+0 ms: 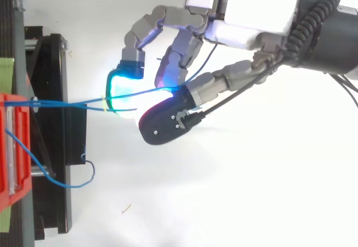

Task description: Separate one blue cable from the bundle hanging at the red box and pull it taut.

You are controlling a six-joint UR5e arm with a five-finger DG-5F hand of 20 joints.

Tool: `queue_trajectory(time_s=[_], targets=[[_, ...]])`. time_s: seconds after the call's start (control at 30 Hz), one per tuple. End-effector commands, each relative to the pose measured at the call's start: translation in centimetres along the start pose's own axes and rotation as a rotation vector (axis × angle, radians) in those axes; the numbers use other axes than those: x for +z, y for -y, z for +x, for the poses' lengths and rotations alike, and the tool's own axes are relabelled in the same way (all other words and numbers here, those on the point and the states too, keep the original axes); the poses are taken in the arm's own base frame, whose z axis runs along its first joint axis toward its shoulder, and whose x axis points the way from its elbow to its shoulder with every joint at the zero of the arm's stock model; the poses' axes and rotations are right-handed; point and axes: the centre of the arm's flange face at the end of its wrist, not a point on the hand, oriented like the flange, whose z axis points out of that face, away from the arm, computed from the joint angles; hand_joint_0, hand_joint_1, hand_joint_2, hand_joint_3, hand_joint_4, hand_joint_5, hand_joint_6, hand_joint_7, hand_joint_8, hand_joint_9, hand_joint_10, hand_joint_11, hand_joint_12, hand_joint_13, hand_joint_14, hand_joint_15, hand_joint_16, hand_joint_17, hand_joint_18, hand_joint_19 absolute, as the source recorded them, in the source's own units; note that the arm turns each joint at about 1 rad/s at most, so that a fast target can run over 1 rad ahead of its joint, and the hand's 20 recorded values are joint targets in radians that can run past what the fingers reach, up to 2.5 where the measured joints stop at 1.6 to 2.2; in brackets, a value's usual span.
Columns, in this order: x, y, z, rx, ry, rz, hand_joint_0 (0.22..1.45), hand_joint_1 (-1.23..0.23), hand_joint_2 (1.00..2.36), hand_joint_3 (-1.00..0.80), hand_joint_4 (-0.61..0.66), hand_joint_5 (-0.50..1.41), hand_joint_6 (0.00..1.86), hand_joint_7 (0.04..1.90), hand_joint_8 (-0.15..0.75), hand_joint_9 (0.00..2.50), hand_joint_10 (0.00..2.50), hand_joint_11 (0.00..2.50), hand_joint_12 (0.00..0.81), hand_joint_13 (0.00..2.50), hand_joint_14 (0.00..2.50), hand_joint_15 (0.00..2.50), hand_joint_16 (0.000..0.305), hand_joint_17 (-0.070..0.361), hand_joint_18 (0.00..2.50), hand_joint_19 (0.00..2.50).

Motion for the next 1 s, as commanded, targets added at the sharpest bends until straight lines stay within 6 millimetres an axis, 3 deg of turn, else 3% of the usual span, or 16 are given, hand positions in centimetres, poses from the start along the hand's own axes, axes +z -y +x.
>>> queue_trajectory(time_s=[0.0,0.17,0.33,0.4,0.43,0.53,0.63,0.83,0.97], targets=[[0.0,0.0,0.2,0.000,-0.002,-0.001,0.82,-0.90,1.00,-0.50,0.24,-0.19,0.96,0.79,0.366,1.30,0.27,1.55,0.364,1.20,0.03,0.80,0.034,0.076,0.91,0.54],[0.0,0.0,0.5,-0.003,-0.007,0.001,0.79,-0.91,1.00,-0.50,0.24,-0.18,0.96,0.80,0.375,1.34,0.22,1.58,0.363,1.22,0.03,0.80,0.033,0.074,0.94,0.52],[-0.1,0.1,1.0,-0.003,-0.012,0.003,0.56,-0.80,1.00,-0.50,0.21,-0.17,0.94,0.82,0.376,1.39,0.16,1.60,0.370,1.24,0.03,0.81,0.035,0.078,0.96,0.57],[-0.1,0.0,1.1,-0.004,-0.013,0.003,0.54,-0.75,1.00,-0.50,0.21,-0.17,0.92,0.82,0.369,1.39,0.13,1.59,0.376,1.24,0.03,0.81,0.036,0.082,0.97,0.58],[-0.1,0.0,1.1,-0.003,-0.013,0.002,0.54,-0.71,1.00,-0.50,0.21,-0.17,0.90,0.83,0.364,1.40,0.02,1.61,0.377,1.24,0.03,0.80,0.038,0.085,0.96,0.59],[-0.1,0.0,1.1,-0.003,-0.013,0.002,0.58,-0.54,1.00,-0.50,0.20,-0.17,0.89,0.83,0.354,1.39,0.00,1.56,0.365,1.21,0.02,0.79,0.039,0.087,0.94,0.62],[-0.1,0.0,1.2,-0.002,-0.011,0.002,0.64,-0.47,1.00,-0.50,0.17,-0.17,0.89,0.86,0.351,1.37,0.00,1.56,0.368,1.21,0.03,0.79,0.040,0.091,0.94,0.65],[0.0,0.0,1.1,-0.003,-0.002,0.002,0.63,-0.69,1.01,-0.18,0.12,-0.18,0.93,0.86,0.400,1.33,0.04,1.52,0.405,1.22,0.02,0.78,0.051,0.116,0.98,0.60],[0.0,0.0,1.2,-0.003,-0.003,0.000,0.65,-0.77,1.01,-0.12,0.05,-0.18,0.94,0.89,0.384,1.31,0.05,1.52,0.397,1.19,0.02,0.78,0.051,0.114,0.96,0.60]])
